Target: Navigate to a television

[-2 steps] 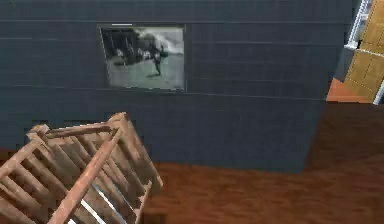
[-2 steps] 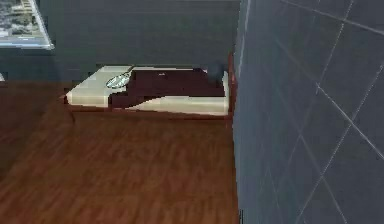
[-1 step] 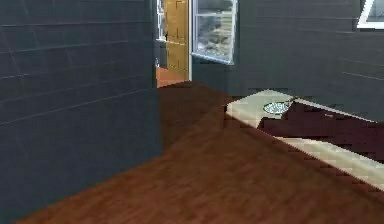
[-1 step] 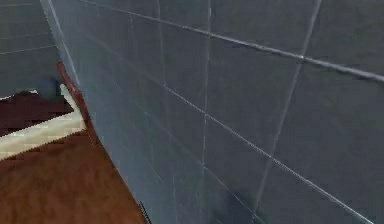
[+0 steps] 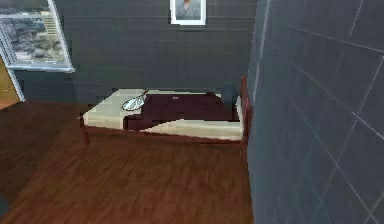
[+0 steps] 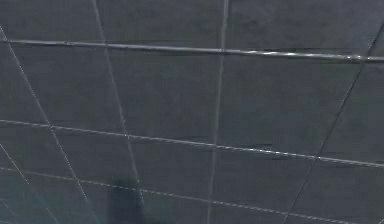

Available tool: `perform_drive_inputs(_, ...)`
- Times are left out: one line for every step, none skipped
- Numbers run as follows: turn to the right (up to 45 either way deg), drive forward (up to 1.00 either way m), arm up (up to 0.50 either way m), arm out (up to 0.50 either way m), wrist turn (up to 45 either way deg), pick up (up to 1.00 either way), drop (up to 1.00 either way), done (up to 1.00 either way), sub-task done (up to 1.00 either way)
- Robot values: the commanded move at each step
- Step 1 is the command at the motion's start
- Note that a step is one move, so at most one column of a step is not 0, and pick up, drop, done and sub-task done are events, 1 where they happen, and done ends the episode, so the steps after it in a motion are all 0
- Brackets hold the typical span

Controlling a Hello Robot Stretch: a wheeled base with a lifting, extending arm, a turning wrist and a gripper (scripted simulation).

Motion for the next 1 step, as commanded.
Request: perform_drive_inputs(0.0,0.5,0.0,0.0,0.0,0.0,0.0,0.0,0.0)
